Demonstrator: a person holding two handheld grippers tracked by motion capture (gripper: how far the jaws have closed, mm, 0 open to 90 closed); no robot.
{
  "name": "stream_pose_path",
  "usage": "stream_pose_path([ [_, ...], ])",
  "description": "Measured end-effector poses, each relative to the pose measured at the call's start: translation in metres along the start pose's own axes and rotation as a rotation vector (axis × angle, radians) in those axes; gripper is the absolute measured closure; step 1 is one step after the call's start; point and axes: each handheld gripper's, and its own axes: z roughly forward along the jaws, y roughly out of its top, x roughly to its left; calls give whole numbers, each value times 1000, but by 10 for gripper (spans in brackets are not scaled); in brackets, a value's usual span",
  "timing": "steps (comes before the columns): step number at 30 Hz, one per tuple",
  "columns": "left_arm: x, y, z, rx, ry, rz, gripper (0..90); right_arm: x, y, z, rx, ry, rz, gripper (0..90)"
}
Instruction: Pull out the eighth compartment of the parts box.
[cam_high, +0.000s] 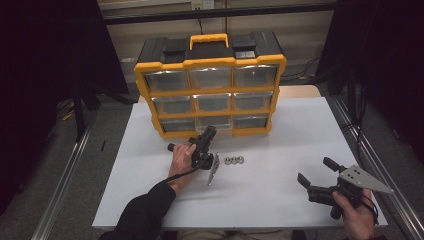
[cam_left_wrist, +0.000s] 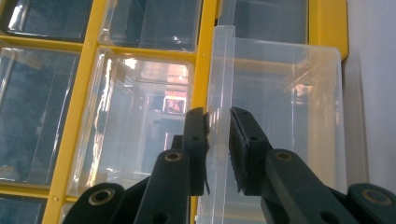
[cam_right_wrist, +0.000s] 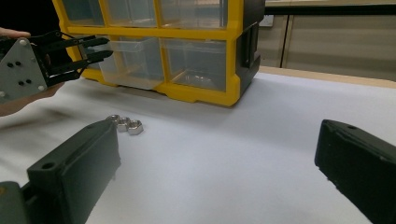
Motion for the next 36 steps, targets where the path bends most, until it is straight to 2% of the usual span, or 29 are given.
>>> stream_pose_path([
  [1, 0, 0, -1, 3, -2, -12, 776, 0, 0, 0, 1, 0, -2, 0],
  [2, 1, 1, -2, -3, -4, 4, 776, 0, 0, 0, 1, 2, -1, 0],
  [7, 2, 2, -6, -6, -4, 12, 776, 0, 0, 0, 1, 3, 1, 0],
  [8, 1, 2, -6, -14, -8, 3, 777, 0, 0, 0, -2, 3, 1, 0],
  [11, 2, 2, -8, -15, -8, 9, 776, 0, 0, 0, -1, 4, 1, 0],
  [13, 1, 2, -9, -20, -9, -5, 776, 0, 0, 0, -1, 5, 0, 0],
  [14, 2, 3, -10, -19, -5, 10, 775, 0, 0, 0, -2, 4, 0, 0],
  [15, 2, 3, -11, -22, -10, -6, 775, 0, 0, 0, -1, 2, 2, 0],
  [18, 3, 4, -13, -20, -9, 1, 775, 0, 0, 0, -2, 5, 1, 0],
  [23, 3, 3, -17, -35, -17, -21, 773, 0, 0, 0, -2, 5, 2, 0],
  [27, 4, 4, -20, -31, -22, -8, 773, 0, 0, 0, -1, 7, 1, 0],
  [32, 3, 5, -22, -49, -27, -22, 772, 0, 0, 0, -2, 8, 1, 0],
  [33, 4, 5, -24, -41, -29, -11, 773, 0, 0, 0, -2, 4, 2, 0],
  [36, 4, 6, -26, -51, -30, -14, 772, 0, 0, 0, -2, 4, 2, 0],
])
